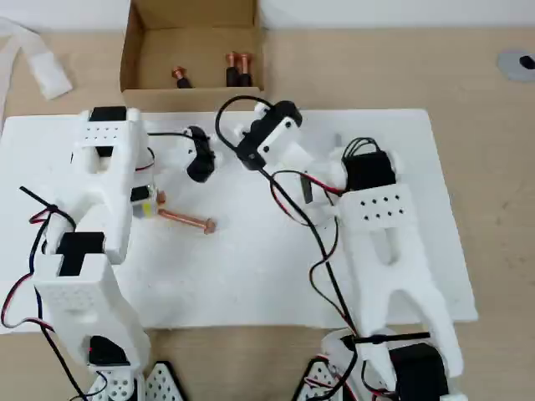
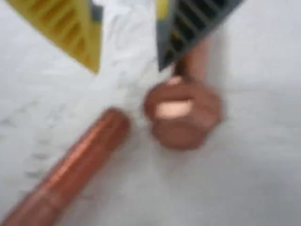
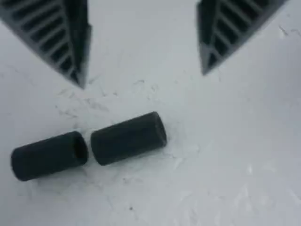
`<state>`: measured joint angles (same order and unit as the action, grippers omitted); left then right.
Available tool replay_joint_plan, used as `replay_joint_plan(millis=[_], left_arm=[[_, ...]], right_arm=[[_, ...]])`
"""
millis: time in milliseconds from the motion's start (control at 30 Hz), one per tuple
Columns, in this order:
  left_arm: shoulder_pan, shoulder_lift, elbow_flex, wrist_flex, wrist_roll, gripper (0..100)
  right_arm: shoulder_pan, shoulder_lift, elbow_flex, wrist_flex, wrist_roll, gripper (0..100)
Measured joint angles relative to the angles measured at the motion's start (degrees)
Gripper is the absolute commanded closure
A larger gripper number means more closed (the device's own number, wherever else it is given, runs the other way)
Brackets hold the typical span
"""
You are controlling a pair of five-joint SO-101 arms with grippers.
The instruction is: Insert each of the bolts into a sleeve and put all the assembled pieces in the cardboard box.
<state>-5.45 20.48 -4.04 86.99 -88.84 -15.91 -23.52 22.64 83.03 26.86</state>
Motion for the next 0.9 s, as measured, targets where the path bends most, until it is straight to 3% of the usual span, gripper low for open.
replay_joint_plan(millis=[167,333,900], left_arm=[[0.00,0.00,-7.74,2.81,0.00,90],[0.00,0.00,-9.14,2.81,0.00,84],[0.26,13.10,-13.10,0.70,2.29,87]], right_arm=[[0.00,0.00,0.53,-1.14,0.00,80.7],[0.00,0.00,0.53,-1.23,0.00,80.7],[0.00,0.00,0.53,-1.23,0.00,80.7]])
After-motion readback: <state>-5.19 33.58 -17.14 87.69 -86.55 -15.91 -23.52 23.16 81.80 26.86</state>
